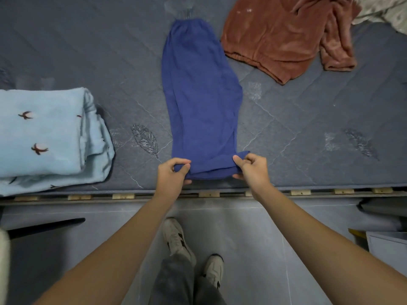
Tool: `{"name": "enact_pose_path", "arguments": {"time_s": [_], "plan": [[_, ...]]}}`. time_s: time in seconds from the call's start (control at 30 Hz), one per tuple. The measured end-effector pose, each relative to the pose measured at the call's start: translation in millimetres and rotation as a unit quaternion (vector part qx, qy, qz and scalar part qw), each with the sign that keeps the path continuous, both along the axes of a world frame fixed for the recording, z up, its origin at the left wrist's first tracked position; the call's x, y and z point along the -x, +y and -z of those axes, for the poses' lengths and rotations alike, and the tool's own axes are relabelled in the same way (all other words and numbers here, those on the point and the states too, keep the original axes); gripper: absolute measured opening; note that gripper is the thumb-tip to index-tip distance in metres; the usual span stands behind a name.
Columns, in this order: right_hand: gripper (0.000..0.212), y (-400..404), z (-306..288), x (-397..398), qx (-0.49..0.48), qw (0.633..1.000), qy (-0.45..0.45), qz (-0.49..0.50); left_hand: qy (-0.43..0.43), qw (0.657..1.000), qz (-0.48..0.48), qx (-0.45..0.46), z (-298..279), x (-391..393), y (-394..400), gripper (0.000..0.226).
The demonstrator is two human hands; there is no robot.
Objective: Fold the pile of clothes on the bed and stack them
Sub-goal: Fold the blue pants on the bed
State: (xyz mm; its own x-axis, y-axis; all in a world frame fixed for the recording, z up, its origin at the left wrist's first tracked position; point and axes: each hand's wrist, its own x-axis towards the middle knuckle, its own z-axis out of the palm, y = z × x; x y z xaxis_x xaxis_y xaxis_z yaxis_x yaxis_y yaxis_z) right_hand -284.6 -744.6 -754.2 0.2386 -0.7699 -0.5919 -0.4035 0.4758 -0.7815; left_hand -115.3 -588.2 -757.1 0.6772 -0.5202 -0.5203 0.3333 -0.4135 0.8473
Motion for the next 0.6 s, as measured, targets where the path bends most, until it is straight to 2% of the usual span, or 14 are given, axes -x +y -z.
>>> {"name": "enact_pose_path", "arguments": {"time_s": [0.33, 0.43, 0.6], "plan": [[0.036, -101.9, 25.1, -107.5, 0.000, 1.000, 0.003, -0.008, 0.011, 1.000, 0.000, 0.011, 31.4, -93.5, -102.0, 0.018], [0.042, -126.5, 30.3, -142.2, -0.001, 1.000, 0.006, 0.002, 0.029, 0.999, -0.011, 0.019, 39.1, -124.3, -129.2, 0.016], [0.047, -172.6, 42.2, -183.6, -0.001, 1.000, 0.000, 0.001, 0.066, 0.997, -0.018, 0.033, 43.3, -165.0, -173.4, 0.030]]}}
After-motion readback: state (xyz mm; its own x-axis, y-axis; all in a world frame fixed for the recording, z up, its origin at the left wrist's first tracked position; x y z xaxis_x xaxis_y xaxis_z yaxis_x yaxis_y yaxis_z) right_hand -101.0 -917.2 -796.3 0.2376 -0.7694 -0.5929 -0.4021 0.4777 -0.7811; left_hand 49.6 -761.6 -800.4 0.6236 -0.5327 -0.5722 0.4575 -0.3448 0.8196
